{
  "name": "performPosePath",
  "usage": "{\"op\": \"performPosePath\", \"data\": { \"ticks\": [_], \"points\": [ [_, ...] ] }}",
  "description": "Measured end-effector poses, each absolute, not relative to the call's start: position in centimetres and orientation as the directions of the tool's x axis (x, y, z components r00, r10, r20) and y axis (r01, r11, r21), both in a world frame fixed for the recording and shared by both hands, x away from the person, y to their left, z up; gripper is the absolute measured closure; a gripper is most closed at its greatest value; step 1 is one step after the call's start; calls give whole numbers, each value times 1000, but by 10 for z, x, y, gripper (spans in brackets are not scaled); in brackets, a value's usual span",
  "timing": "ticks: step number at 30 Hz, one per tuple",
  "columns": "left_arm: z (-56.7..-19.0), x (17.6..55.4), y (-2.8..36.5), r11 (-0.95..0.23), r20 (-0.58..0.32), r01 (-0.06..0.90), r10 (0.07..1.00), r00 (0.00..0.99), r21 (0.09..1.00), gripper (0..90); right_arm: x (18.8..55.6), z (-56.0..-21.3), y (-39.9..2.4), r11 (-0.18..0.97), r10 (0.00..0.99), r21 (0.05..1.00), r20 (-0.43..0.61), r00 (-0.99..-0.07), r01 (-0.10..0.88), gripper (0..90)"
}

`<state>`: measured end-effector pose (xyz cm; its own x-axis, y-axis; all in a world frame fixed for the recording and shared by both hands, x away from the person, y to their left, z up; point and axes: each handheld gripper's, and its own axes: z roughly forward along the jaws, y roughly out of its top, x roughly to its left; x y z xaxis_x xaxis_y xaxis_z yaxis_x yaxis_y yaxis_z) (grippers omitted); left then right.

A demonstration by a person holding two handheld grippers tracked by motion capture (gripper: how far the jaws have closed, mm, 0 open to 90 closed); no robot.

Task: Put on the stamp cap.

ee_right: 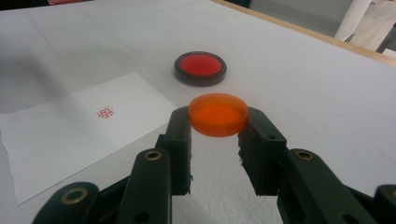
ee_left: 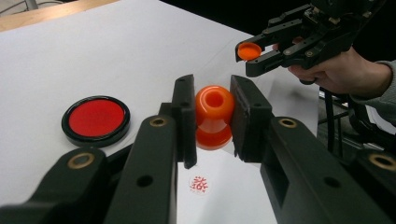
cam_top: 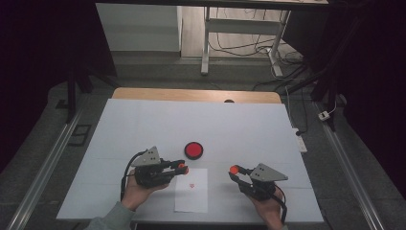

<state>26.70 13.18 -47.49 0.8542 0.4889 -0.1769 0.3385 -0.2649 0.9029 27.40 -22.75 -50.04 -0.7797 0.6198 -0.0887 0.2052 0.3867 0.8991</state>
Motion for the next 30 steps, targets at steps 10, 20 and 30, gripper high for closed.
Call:
{"op": "performPosePath", "data": {
  "ticks": [10, 20, 30],
  "points": [
    [-477, 268, 131, -274, -169, 338, 495, 852, 901, 729, 269, -502, -217, 399, 588, 894, -77, -805, 206, 645],
    [-475, 271, 135, -265, -168, 340, 509, 844, 902, 729, 271, -505, -201, 403, 540, 891, -48, -840, 208, 645],
    [-475, 271, 133, -271, -161, 336, 511, 844, 902, 729, 273, -511, -177, 425, 500, 880, -34, -865, 211, 645]
  ]
}}
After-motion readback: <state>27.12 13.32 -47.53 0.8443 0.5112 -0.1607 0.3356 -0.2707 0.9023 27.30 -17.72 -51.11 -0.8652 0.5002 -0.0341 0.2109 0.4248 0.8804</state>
